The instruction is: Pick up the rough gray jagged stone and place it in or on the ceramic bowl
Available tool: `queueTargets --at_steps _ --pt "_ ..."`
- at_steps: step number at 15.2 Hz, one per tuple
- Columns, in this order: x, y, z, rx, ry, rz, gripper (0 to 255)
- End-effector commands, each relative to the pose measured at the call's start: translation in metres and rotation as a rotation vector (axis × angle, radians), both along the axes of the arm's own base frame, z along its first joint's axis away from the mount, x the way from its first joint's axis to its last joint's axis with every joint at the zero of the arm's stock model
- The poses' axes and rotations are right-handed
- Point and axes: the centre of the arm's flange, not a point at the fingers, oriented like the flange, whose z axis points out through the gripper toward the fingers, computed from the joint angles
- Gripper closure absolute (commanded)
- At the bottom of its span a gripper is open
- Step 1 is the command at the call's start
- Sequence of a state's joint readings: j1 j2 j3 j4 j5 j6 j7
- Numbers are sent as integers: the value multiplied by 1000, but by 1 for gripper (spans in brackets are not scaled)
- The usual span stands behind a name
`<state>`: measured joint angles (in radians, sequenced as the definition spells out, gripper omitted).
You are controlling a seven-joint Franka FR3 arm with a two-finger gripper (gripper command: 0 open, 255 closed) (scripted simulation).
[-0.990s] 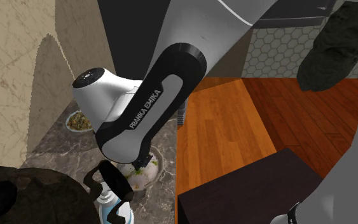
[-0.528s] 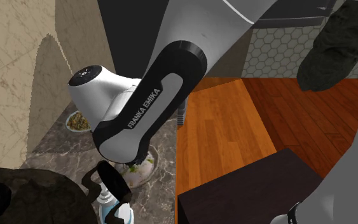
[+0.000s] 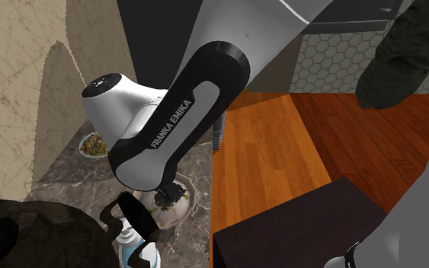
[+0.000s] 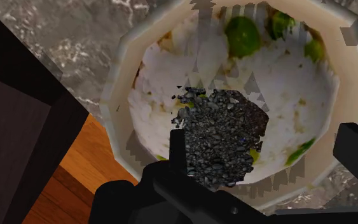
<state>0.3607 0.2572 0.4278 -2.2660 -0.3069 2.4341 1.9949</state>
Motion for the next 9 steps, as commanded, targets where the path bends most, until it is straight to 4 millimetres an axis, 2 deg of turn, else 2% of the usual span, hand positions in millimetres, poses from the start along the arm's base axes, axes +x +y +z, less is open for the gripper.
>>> queueTargets --at_steps 1,2,9 --pt "-3 2 22 1 1 2 0" --pt "-3 3 32 1 1 2 0" --pt "-3 3 32 1 1 2 0"
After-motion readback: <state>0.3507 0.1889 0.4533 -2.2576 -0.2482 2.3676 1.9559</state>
